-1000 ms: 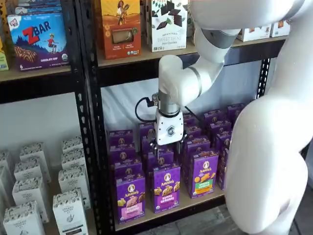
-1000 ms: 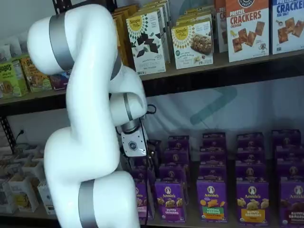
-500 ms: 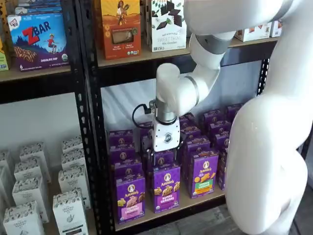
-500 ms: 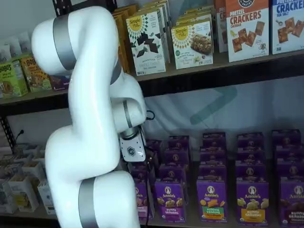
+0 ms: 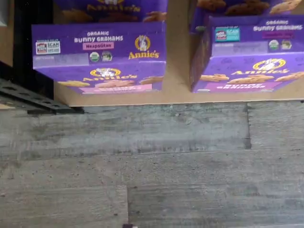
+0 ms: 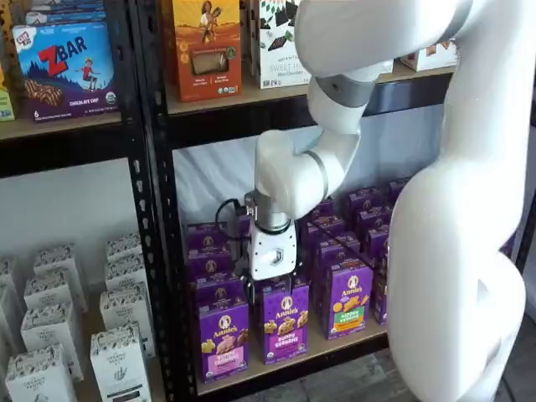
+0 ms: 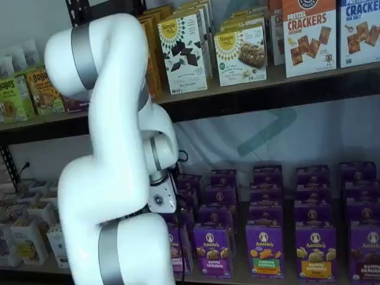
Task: Pick up the purple box with a pink patch in the middle, on the bottom shelf, the first box from the left
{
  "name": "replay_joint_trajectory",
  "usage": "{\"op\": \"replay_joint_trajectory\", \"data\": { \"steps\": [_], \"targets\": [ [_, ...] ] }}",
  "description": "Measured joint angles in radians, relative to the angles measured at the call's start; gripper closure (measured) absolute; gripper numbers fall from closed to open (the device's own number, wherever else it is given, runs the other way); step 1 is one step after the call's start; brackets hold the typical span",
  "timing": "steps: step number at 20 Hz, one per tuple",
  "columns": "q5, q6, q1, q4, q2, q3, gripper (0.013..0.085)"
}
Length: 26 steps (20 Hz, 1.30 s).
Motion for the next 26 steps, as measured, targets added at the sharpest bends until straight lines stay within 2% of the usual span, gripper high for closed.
{"op": "replay_joint_trajectory", "data": {
  "steps": [4,11,15,22,26],
  "targets": [
    [-0.02,0.026,0.015,-0.01,0.061,-0.026,0.013],
    [-0.116,0.059,0.043,-0.016,0.156,-0.066,0.013],
    [-0.162,0.05,0.06,0.009,0.199,-0.094,0.013],
    [-0.167,0.074,0.065,-0.01,0.227,-0.138,0.013],
    [-0.158,0.071,0.073,0.0,0.246,-0.167,0.013]
  ]
}}
